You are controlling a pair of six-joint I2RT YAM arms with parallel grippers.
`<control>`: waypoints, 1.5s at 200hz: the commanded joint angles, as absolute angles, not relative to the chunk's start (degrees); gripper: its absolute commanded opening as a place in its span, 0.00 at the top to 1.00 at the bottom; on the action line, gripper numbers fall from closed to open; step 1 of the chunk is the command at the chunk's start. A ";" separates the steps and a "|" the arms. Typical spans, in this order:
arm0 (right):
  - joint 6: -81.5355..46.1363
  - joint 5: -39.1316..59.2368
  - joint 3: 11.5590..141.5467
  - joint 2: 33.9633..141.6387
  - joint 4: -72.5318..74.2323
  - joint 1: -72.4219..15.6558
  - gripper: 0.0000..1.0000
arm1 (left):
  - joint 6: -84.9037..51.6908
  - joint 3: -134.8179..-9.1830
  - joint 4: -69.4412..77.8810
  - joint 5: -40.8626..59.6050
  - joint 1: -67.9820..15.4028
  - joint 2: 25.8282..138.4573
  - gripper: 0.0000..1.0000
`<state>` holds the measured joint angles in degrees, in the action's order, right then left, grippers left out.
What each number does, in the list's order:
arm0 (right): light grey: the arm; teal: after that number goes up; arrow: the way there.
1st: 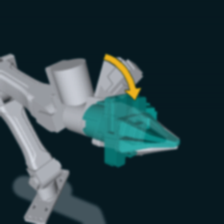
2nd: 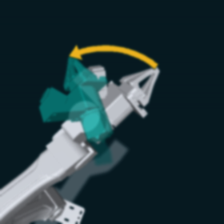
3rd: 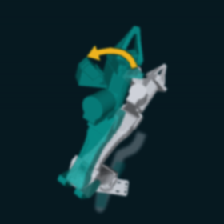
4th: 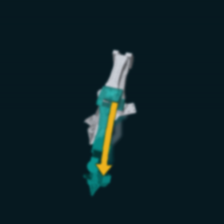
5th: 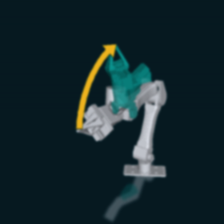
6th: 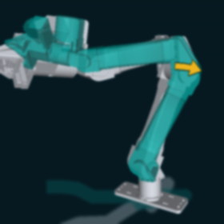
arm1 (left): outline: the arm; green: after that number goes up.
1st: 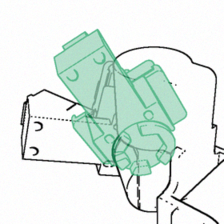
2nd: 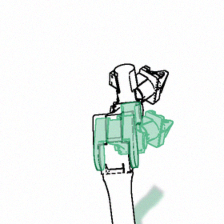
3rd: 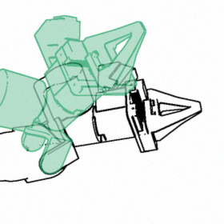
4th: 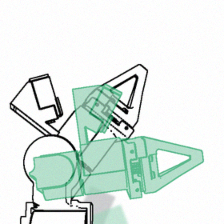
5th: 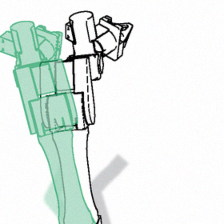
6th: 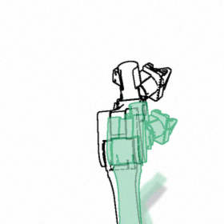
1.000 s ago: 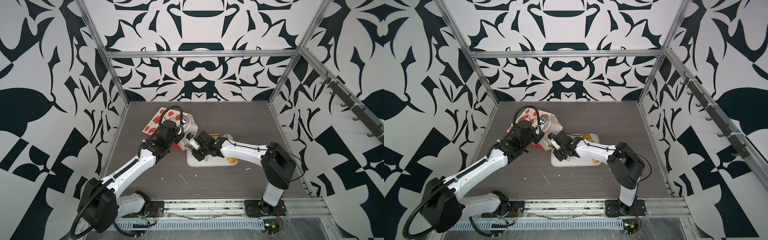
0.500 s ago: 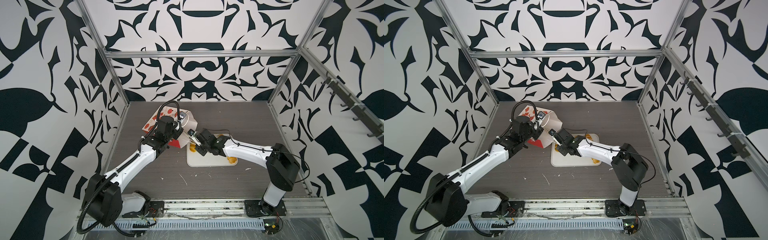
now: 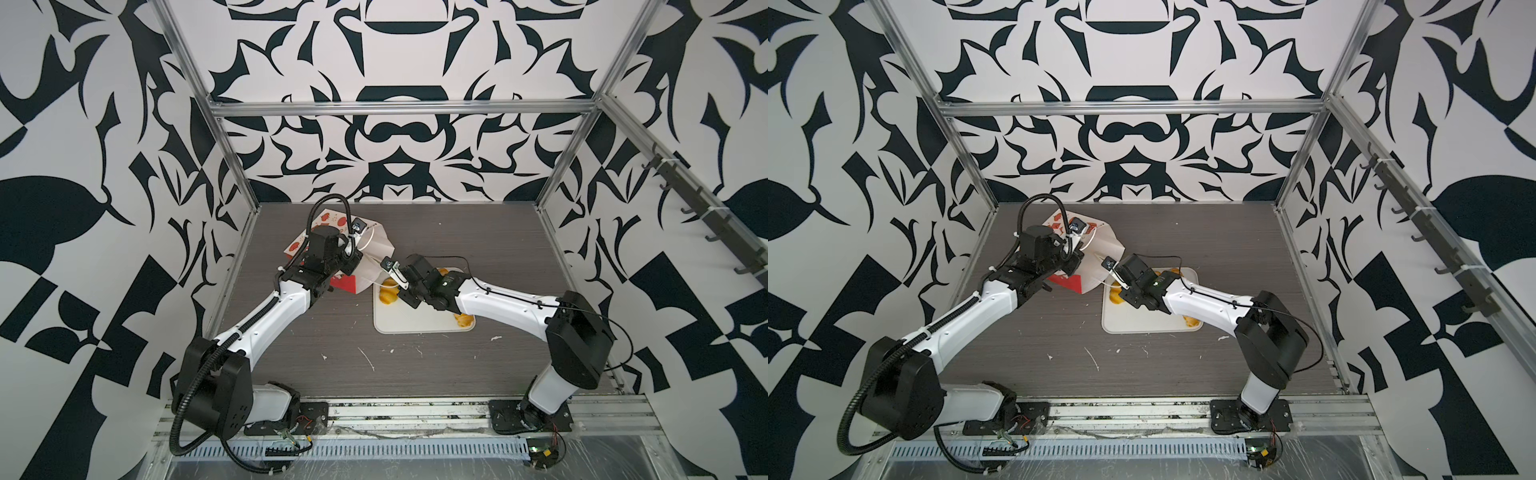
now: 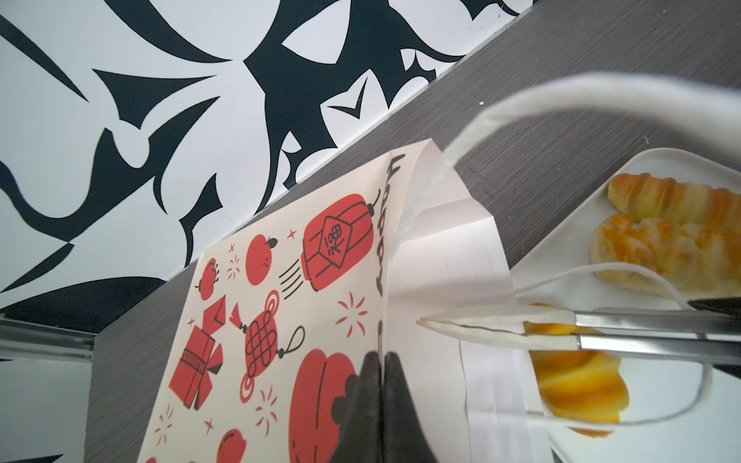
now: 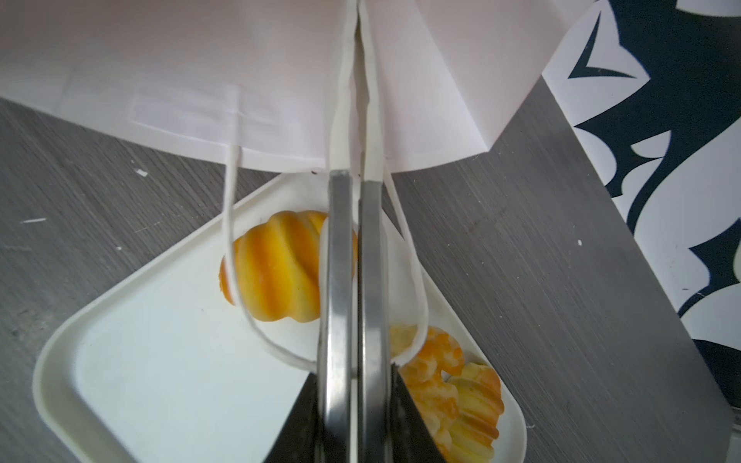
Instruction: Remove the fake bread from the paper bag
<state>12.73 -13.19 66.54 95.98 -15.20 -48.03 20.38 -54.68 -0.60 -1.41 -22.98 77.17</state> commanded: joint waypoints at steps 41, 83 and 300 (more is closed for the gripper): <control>2.32 10.24 74.88 96.87 -20.96 -44.27 0.74 | 24.52 -60.20 -5.54 5.78 -20.23 79.27 1.00; -10.85 27.78 76.25 99.14 -20.41 -39.03 0.74 | 24.78 -59.50 -6.09 9.50 -20.19 79.29 1.00; -51.91 54.32 73.27 110.13 12.15 -32.46 0.69 | 26.15 -57.75 -5.81 10.73 -20.98 79.80 1.00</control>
